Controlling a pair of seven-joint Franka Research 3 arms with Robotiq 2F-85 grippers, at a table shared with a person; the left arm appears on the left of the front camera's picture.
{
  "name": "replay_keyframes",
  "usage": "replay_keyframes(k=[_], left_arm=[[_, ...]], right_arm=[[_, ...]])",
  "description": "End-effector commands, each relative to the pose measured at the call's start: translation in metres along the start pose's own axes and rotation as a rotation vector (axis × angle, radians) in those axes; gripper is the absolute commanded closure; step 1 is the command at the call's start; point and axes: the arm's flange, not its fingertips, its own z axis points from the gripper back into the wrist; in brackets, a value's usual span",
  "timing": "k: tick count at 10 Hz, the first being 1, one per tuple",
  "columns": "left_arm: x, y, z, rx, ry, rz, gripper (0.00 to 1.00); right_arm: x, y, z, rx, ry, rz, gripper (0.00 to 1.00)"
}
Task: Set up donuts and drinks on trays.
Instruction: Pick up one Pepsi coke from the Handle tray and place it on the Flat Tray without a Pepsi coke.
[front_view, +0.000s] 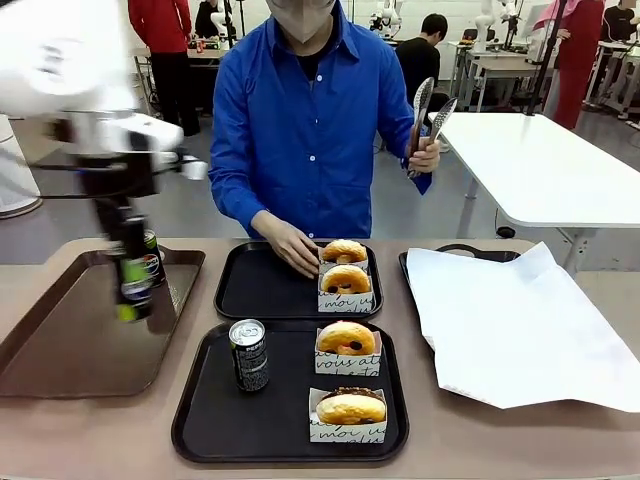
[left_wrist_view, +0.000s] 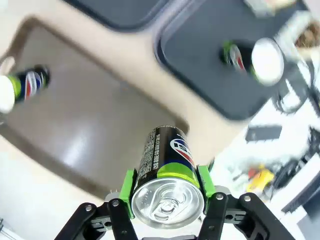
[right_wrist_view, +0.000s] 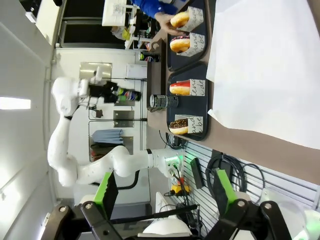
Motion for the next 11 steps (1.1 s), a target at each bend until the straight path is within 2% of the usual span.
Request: replay_keyframes(k=[1, 4, 6, 7, 9, 11], left_arm=[[-0.069, -0.006, 0.004, 0.004, -0.081, -0.017, 0.41], [-0.034, 0.004, 0.018, 0.037, -0.122, -0.006, 0.41], [0.022, 0.005, 0.023, 0.061, -0.183, 0.036, 0.41], [0.061, 0.012, 0.023, 0.048, -0.206, 0.036, 0.41], [0.123, 0.028, 0.007, 0.03, -0.182, 0.033, 0.41], [0.156, 0.033, -0.023, 0.045, -0.221, 0.038, 0.41]], right_arm=[[0.0, 0.0, 0.001, 0.022, -0.007, 0.019, 0.0], [0.0, 0.0, 0.001, 0.022, -0.007, 0.019, 0.0], [0.0, 0.0, 0.001, 0.022, -0.007, 0.019, 0.0], [0.0, 0.0, 0.001, 0.022, -0.007, 0.019, 0.0], [0.0, 0.0, 0.001, 0.022, -0.007, 0.019, 0.0], [0.0, 0.0, 0.001, 0.022, -0.007, 0.019, 0.0]])
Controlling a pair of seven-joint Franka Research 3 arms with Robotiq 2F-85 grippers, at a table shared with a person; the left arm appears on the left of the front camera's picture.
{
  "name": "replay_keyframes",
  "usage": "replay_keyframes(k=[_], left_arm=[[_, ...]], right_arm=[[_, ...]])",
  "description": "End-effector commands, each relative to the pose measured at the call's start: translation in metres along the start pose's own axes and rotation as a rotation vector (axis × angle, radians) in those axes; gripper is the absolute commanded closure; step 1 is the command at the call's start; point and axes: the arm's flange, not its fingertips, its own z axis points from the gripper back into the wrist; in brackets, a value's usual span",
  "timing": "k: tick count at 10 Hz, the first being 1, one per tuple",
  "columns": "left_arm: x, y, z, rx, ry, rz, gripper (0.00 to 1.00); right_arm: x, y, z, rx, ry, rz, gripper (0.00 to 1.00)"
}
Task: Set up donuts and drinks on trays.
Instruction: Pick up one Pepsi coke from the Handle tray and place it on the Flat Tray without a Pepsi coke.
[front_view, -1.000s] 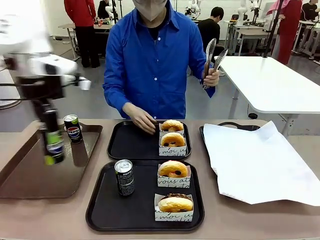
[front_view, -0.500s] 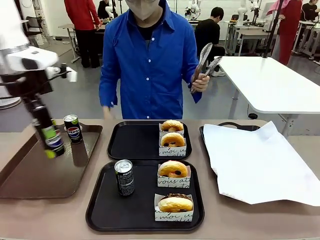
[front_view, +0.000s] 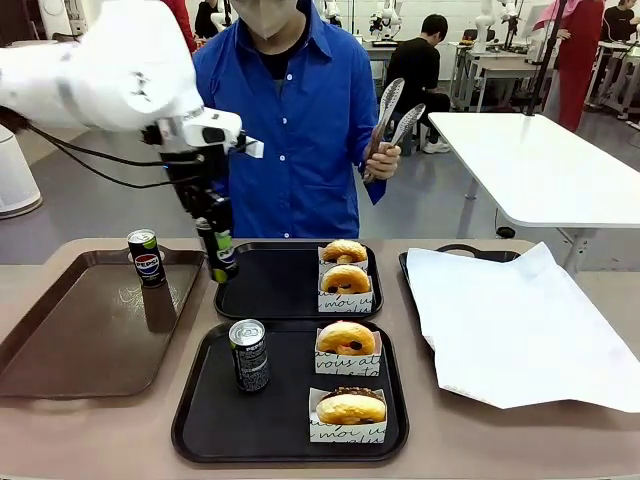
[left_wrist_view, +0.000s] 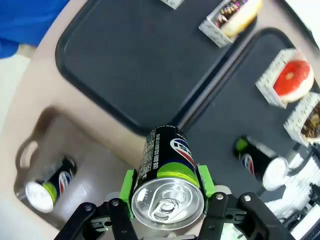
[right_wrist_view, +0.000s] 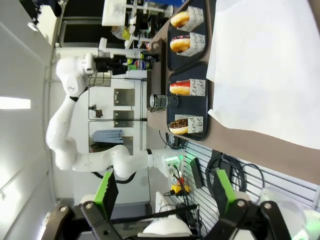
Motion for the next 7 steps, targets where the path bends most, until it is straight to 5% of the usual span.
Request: replay_keyframes(k=[1, 7], left_arm=[[0.011, 0.003, -0.019, 0.038, -0.027, 0.039, 0.41], [0.033, 0.015, -0.08, 0.089, 0.029, 0.06, 0.41]], right_arm=[[0.0, 0.0, 0.0, 0.022, -0.006, 0.018, 0.0], [0.0, 0.0, 0.0, 0.022, -0.006, 0.018, 0.0]])
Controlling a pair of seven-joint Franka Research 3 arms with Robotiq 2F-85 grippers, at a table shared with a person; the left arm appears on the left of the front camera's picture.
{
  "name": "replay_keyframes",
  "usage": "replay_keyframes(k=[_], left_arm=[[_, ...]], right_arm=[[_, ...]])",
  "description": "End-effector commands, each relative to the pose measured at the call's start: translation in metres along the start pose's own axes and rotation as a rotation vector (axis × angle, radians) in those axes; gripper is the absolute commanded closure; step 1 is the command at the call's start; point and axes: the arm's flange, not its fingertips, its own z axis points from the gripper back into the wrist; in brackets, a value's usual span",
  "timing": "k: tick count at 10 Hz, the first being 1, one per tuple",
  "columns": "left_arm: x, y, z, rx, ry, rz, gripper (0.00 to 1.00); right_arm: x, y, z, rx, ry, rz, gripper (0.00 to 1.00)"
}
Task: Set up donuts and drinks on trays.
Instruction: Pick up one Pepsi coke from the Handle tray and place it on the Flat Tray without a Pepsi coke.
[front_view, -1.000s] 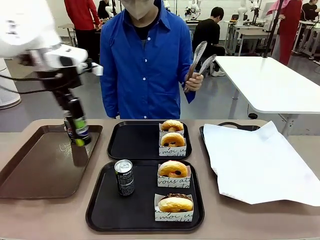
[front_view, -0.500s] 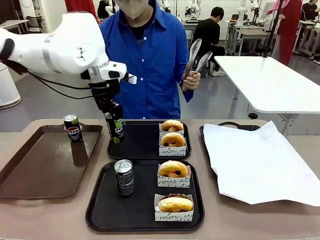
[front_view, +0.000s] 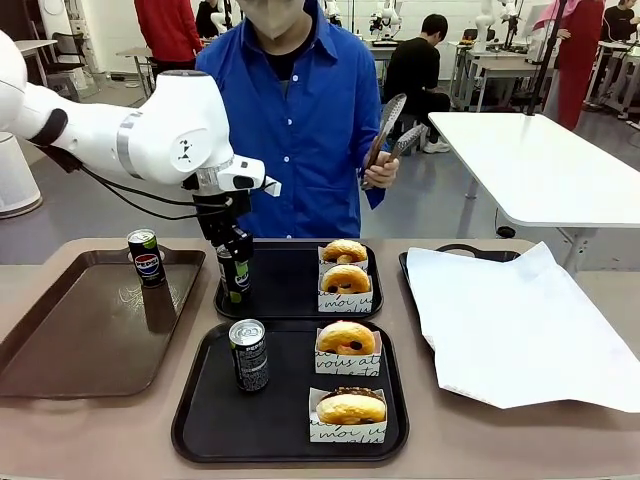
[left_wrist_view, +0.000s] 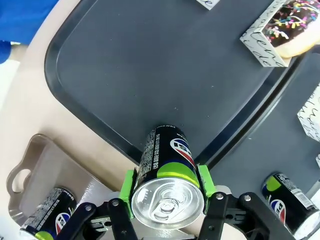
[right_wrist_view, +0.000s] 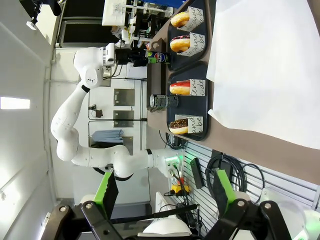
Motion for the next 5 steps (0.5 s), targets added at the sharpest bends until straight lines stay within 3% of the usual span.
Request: replay_keyframes(k=[1, 2, 5], left_arm=[[0.011, 0.001, 0.001, 0.033, -0.002, 0.029, 0.41], [0.013, 0.001, 0.0, 0.028, -0.005, 0.008, 0.0], [0.007, -0.007, 0.013, 0.023, -0.008, 0.016, 0.0]], right_arm=[[0.0, 0.0, 0.0, 0.022, -0.006, 0.018, 0.0], [0.0, 0.0, 0.0, 0.022, -0.006, 0.018, 0.0], [0.0, 0.0, 0.0, 0.022, -0.006, 0.018, 0.0]])
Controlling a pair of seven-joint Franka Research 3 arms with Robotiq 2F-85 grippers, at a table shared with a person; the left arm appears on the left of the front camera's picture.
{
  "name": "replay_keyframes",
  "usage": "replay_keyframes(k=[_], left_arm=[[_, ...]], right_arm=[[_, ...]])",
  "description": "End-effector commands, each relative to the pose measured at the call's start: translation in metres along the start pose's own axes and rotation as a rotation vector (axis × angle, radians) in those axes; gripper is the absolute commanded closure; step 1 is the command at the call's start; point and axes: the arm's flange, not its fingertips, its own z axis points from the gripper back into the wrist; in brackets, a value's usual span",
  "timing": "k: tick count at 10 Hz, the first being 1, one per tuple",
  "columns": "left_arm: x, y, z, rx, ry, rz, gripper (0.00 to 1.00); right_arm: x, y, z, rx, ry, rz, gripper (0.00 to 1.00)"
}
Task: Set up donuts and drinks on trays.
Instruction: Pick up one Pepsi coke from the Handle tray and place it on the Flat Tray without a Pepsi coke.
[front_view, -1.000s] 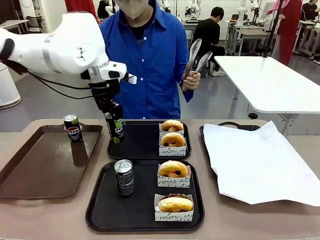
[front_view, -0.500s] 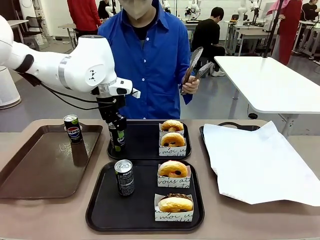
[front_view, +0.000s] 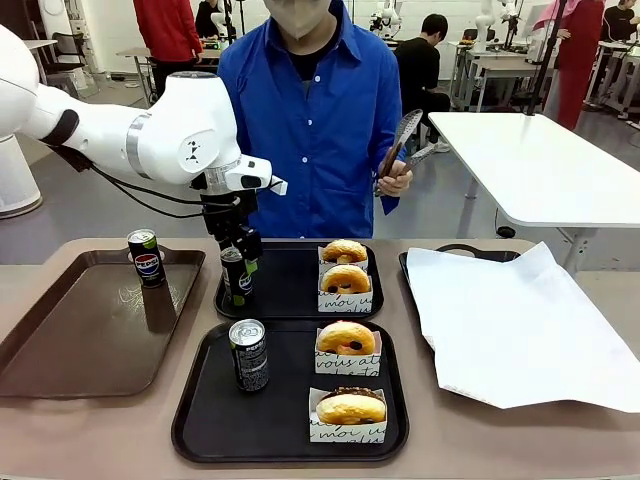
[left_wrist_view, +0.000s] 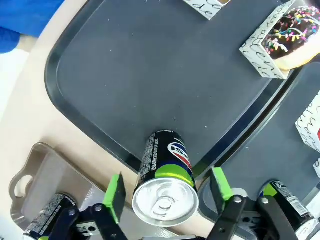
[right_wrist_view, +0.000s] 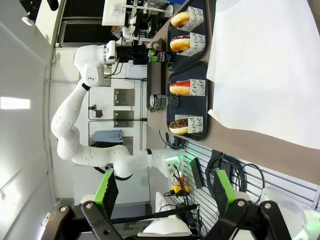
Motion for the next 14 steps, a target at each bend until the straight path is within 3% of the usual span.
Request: replay_keyframes(k=[1, 2, 3, 7, 11, 12, 14], left_arm=[[-0.011, -0.005, 0.023, 0.022, -0.001, 0.04, 0.11], [-0.02, -0.009, 0.039, 0.018, 0.003, 0.06, 0.02], [-0.035, -0.018, 0.055, 0.016, 0.018, 0.116, 0.0], [-0.106, -0.042, 0.081, -0.007, 0.029, 0.237, 0.0], [-0.165, -0.028, 0.07, 0.005, 0.059, 0.316, 0.0], [-0.136, -0.038, 0.08, -0.015, 0.053, 0.265, 0.0], [-0.136, -0.038, 0.08, -0.015, 0.053, 0.265, 0.0]], right_arm=[[0.0, 0.0, 0.0, 0.022, -0.006, 0.018, 0.0], [0.0, 0.0, 0.0, 0.022, -0.006, 0.018, 0.0], [0.0, 0.0, 0.0, 0.022, -0.006, 0.018, 0.0], [0.0, 0.0, 0.0, 0.022, -0.006, 0.018, 0.0], [0.0, 0.0, 0.0, 0.022, -0.006, 0.018, 0.0], [0.0, 0.0, 0.0, 0.022, -0.006, 0.018, 0.0], [0.0, 0.0, 0.0, 0.022, -0.006, 0.018, 0.0]])
